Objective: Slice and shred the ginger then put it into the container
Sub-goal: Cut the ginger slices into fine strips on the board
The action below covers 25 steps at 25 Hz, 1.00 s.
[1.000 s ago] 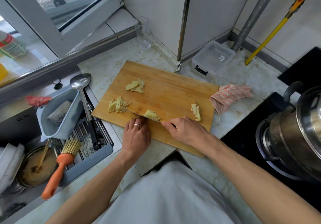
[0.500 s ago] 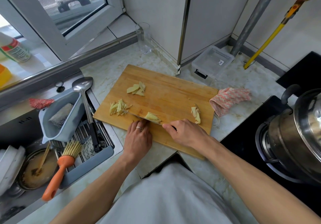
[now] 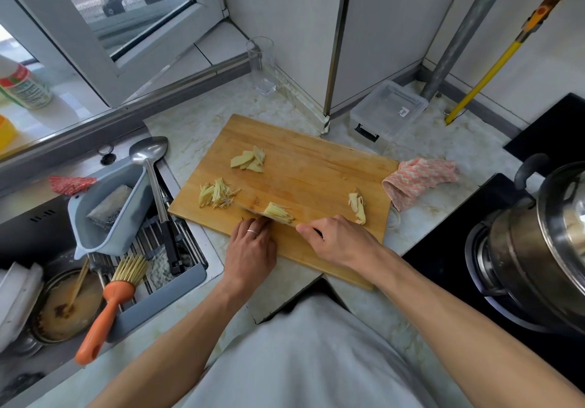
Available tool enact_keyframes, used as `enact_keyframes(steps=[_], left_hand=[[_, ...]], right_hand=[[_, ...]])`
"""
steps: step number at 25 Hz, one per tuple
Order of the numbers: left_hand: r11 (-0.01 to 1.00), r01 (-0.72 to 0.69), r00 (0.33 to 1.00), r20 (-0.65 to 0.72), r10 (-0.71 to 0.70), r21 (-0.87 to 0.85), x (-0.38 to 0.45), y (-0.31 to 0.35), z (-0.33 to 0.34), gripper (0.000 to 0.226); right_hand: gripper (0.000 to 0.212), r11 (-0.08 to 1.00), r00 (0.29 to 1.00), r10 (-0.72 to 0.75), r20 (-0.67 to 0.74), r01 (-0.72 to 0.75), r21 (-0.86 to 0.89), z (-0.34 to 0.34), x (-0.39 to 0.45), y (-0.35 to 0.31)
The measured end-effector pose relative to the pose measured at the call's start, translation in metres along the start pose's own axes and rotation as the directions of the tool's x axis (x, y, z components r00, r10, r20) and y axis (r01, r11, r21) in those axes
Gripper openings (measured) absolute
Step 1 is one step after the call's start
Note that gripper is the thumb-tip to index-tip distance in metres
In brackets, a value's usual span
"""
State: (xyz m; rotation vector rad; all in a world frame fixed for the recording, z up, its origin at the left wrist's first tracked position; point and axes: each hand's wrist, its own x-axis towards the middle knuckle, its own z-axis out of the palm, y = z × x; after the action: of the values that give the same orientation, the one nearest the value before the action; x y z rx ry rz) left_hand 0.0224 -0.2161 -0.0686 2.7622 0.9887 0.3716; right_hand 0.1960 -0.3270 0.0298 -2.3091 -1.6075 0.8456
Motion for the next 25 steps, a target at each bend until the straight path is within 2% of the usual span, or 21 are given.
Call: enact_keyframes(steps=[19, 25], left_hand=[[1.0, 0.016, 1.0, 0.015, -0.016, -0.019, 0.001, -0.004, 0.001, 0.044], [1.0, 0.021, 0.999, 0.039, -0.021, 0.004, 0.002, -0.001, -0.004, 0.047]], right_hand=[[0.052, 1.0, 0.999, 0.005, -0.032, -0.006, -0.012, 0.008, -0.001, 0.003], [0.054, 0.998, 0.999, 0.006, -0.05, -0.003, 0.059, 0.014, -0.005, 0.004]])
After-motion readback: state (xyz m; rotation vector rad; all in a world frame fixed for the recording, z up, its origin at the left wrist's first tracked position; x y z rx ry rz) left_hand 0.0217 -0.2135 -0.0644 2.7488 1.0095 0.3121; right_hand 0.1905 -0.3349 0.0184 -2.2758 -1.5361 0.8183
